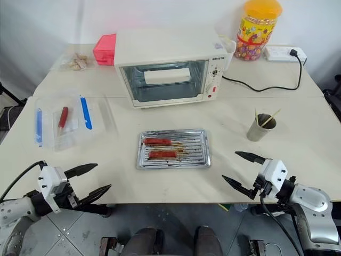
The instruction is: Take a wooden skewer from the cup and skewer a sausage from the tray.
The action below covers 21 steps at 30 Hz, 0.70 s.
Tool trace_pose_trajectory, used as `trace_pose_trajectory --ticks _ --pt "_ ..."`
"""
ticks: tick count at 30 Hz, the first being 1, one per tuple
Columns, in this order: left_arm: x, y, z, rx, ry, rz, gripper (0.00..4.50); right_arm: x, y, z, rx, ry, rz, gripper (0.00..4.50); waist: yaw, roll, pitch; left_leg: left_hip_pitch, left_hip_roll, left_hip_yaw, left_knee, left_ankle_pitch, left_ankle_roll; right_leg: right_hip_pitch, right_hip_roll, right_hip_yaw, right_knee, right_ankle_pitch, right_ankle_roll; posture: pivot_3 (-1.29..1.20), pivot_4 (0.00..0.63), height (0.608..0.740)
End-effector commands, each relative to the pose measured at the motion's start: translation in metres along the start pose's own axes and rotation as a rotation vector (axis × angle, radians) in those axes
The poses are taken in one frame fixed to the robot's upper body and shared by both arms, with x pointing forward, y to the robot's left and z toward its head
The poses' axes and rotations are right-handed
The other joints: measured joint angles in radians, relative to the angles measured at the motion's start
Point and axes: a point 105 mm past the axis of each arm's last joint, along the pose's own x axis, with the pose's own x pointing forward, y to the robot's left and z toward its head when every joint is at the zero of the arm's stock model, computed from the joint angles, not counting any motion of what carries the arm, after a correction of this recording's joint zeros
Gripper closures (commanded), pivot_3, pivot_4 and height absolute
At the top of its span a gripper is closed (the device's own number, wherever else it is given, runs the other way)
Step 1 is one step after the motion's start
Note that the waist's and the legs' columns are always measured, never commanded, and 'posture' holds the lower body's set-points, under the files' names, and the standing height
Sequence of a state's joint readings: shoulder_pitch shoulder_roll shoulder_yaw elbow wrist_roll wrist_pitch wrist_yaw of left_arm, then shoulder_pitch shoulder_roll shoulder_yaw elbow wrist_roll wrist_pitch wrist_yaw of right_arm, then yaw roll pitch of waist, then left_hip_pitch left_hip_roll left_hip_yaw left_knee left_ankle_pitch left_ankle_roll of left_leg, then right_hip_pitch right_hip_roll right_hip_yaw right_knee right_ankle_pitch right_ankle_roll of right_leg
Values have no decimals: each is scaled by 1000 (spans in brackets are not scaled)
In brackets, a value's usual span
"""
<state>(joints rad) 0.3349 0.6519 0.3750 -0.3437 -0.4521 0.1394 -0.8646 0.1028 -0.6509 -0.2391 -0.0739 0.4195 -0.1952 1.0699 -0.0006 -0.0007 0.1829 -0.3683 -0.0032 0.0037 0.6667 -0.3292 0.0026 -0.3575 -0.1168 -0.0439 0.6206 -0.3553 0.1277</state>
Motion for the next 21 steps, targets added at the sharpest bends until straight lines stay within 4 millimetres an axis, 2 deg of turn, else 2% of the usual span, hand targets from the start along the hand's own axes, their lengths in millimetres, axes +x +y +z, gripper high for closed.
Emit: trace_pose_trajectory --ticks 1,4,6,8,10,14,15,18,21 --pt "1 -4 9 77 -17 -23 33 -1 0 6 -11 -31 -16 0 0 0 0 0 0 0 0 0 0 0 0 0 0 0 0 0 150 740" --pt "9 -8 19 67 -73 -56 33 -9 -7 14 11 -55 -96 0 3 0 0 0 0 0 0 0 0 0 0 0 0 0 0 0 150 740" --pt "16 -14 29 74 -115 -121 33 -23 -9 17 9 -31 -152 0 7 0 0 0 0 -1 0 0 0 0 0 0 0 0 0 0 150 740" --pt "26 -23 46 29 -199 -224 33 -48 -19 14 4 17 -272 0 15 0 0 -1 -1 -1 0 0 0 0 0 0 0 0 0 0 150 740" --pt "30 -29 60 -14 -265 -293 33 -62 -25 13 -1 40 -351 0 20 0 0 0 -1 -1 1 0 0 1 0 0 0 0 0 0 150 740" --pt "55 -50 89 -59 -360 -486 33 -109 -45 3 -6 125 -562 0 21 2 -1 1 -1 0 1 0 0 1 0 1 1 0 0 0 150 740" --pt "60 -53 94 -66 -373 -521 33 -116 -48 0 14 134 -594 0 22 2 -1 1 -1 0 1 0 0 2 1 1 1 0 0 0 150 740" --pt "65 -62 98 -128 -355 -620 33 -122 -51 -4 27 144 -603 0 17 3 -2 1 -1 1 1 0 0 1 2 0 1 0 0 0 150 740" --pt "70 -64 107 -148 -360 -680 33 -120 -61 4 26 116 -557 0 1 4 -2 1 0 2 0 1 0 1 3 0 1 0 0 0 150 740"
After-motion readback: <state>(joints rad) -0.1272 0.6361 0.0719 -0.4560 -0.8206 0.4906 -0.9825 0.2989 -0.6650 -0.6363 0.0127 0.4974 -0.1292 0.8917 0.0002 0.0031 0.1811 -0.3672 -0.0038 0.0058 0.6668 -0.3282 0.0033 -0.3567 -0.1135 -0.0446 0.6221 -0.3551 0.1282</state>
